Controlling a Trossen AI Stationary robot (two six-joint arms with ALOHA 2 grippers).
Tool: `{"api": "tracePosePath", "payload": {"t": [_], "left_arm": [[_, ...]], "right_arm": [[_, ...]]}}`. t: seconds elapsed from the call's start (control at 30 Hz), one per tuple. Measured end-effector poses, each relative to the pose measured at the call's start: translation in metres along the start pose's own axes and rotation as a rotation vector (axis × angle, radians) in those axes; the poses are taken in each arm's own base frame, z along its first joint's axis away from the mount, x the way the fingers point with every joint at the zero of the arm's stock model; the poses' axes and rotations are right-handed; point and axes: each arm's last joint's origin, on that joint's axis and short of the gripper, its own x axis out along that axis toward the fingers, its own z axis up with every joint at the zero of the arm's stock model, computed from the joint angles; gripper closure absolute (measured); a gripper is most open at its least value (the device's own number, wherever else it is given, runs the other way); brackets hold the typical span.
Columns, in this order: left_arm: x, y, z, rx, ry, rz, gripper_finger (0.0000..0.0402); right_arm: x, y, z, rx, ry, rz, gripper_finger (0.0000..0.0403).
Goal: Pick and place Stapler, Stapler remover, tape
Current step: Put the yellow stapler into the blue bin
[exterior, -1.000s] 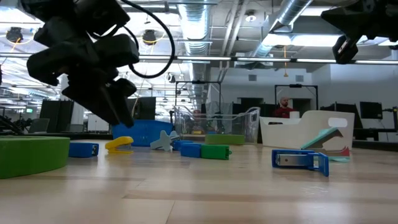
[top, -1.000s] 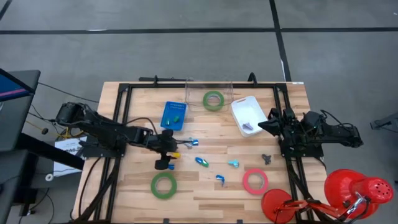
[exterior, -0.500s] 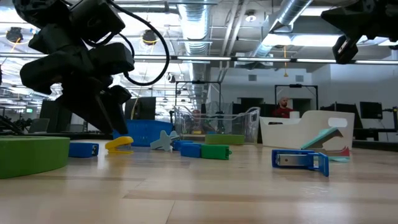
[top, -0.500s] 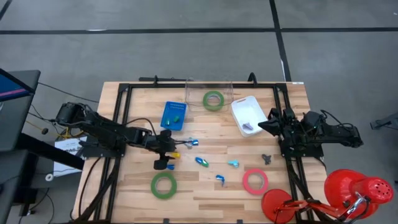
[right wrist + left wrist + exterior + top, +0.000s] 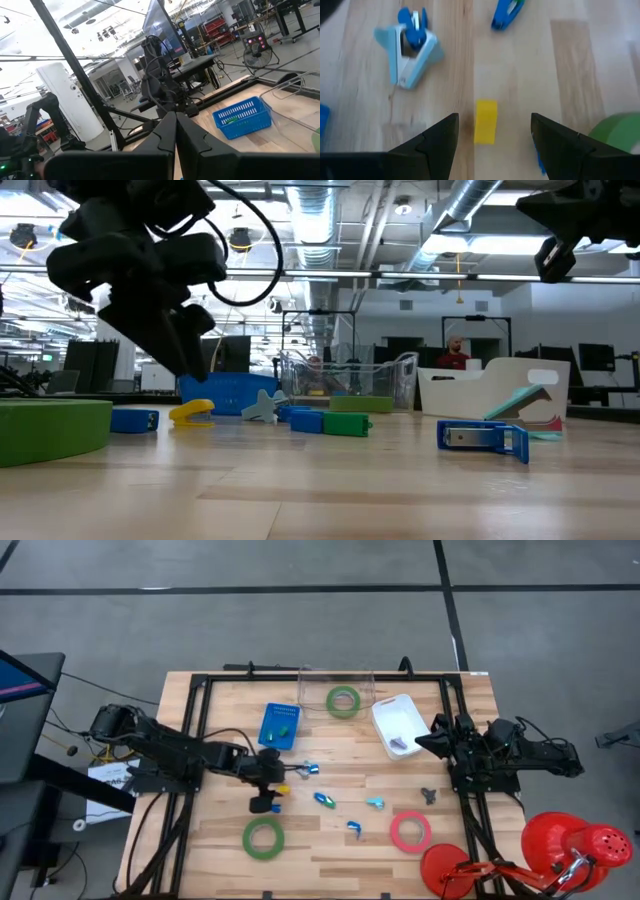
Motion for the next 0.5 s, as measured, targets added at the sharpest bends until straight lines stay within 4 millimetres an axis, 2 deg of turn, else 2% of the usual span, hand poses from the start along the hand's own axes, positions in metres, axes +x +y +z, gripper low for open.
{"api": "tracePosePath", "payload": {"t": [0.4,0.5], "left_arm": [[-0.0021,-0.0001,-0.0004,0.028,0.044,0.011,0.0165],[-0.0059,-0.0012,0.0071,0.037,0.043,0.011,0.0165]], "right_arm": [[0.0,0.0,0.0,-0.003,0.0,0.0,0.0402],[0.0,0.0,0.0,-0.002,0.0,0.0,0.0402]]}}
